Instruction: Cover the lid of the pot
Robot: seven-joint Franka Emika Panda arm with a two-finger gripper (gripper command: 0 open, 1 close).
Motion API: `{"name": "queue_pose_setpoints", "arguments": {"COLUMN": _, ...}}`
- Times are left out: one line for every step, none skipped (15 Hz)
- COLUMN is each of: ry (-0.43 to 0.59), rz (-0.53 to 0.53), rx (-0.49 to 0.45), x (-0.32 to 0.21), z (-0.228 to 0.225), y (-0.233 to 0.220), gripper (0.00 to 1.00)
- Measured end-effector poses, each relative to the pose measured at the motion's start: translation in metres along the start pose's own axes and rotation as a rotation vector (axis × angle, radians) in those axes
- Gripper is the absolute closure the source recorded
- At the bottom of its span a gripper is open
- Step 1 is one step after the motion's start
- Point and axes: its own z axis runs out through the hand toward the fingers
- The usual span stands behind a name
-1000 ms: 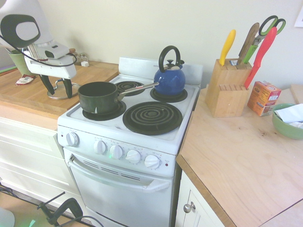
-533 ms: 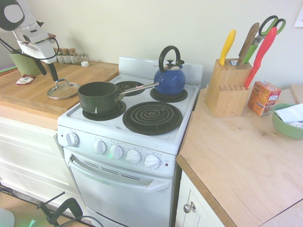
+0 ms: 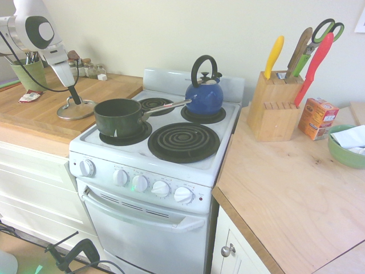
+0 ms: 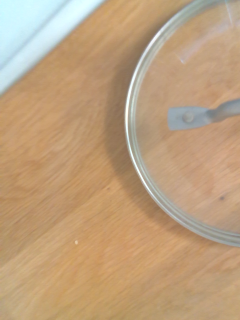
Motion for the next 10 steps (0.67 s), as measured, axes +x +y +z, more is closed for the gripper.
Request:
{"name": "queue_pose_setpoints", "arguments": {"ry": 0.002, "rz": 0.001, "rx": -0.010, "x": -0.0007, "z": 0.0018, "y": 0.0008, "gripper": 1.00}}
{"name": "queue_pose_setpoints", "arguments": {"ry": 0.003, "rz": 0.000, "rx": -0.019, "x": -0.0017, "z": 0.0024, "y": 0.0019, "gripper": 1.00}}
{"name": "queue_pose_setpoints", "arguments": {"ry": 0.003, "rz": -0.001, "rx": -0.027, "x": -0.0033, "z": 0.0027, "y": 0.0028, "gripper": 1.00}}
{"name": "queue_pose_setpoints", "arguments": {"ry": 0.002, "rz": -0.002, "rx": -0.029, "x": -0.0049, "z": 0.0027, "y": 0.0033, "gripper": 1.00}}
{"name": "queue_pose_setpoints", "arguments": {"ry": 0.002, "rz": 0.000, "rx": -0.030, "x": -0.0053, "z": 0.0027, "y": 0.0034, "gripper": 1.00}}
{"name": "queue_pose_setpoints", "arguments": {"ry": 0.002, "rz": 0.004, "rx": -0.030, "x": -0.0054, "z": 0.0027, "y": 0.0035, "gripper": 1.00}}
{"name": "queue_pose_setpoints", "arguments": {"ry": 0.002, "rz": 0.006, "rx": -0.032, "x": -0.0048, "z": 0.0029, "y": 0.0035, "gripper": 1.00}}
{"name": "queue_pose_setpoints", "arguments": {"ry": 0.003, "rz": 0.009, "rx": -0.033, "x": -0.0038, "z": 0.0031, "y": 0.0035, "gripper": 1.00}}
{"name": "queue_pose_setpoints", "arguments": {"ry": 0.003, "rz": 0.012, "rx": -0.034, "x": -0.0032, "z": 0.0034, "y": 0.0034, "gripper": 1.00}}
{"name": "queue_pose_setpoints", "arguments": {"ry": 0.003, "rz": 0.013, "rx": -0.035, "x": -0.0025, "z": 0.0040, "y": 0.0033, "gripper": 1.00}}
